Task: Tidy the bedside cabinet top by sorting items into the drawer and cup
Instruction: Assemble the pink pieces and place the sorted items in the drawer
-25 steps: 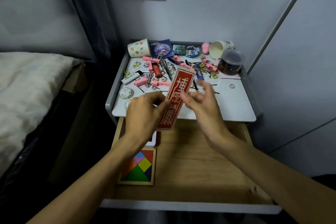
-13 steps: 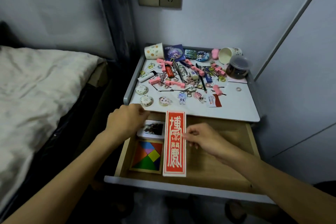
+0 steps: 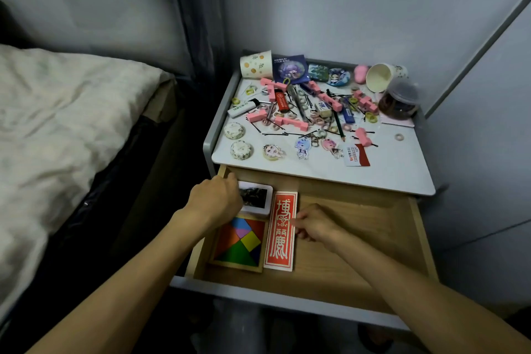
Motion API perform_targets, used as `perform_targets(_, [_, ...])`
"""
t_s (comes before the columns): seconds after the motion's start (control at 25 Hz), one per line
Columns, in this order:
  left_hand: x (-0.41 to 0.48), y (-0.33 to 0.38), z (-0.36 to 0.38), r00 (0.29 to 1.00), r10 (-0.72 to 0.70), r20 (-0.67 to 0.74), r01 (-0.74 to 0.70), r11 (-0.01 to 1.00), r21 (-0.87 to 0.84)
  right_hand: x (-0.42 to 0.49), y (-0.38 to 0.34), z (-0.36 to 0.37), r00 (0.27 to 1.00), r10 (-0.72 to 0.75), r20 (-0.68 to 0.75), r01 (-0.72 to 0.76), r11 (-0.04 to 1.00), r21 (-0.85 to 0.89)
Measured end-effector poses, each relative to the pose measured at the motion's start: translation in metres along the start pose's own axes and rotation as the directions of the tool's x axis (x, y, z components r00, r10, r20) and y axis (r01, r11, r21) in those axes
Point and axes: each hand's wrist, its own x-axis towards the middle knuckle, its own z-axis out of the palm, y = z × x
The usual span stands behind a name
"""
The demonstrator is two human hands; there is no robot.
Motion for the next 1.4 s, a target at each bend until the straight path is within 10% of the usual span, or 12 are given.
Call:
perform_targets(0.72, [-0.005,0.014,-0.01,0.996,-0.04,-0.074,0.046,0.996,0.08,-0.023,-0.014,-0.023,0.97,-0.186,-0.153,0.174,0.981,-0.089])
perform_targets(1.04, [0.021,0.029,-0.075,0.963,-0.015,-0.27,-0.158,0.777,-0.609,-0.047,-0.066,-0.106,0.823,-0.516,-0.237,0.457,0.85,-0.261])
perform_targets(1.4, [0.139,0.085,-0.07,0.882,0.338,-0.328,-0.342,0.939,0.049,0.045,-0.103,-0.205,0.686,-0.584,-0.434,0.373,0.794,-0.48])
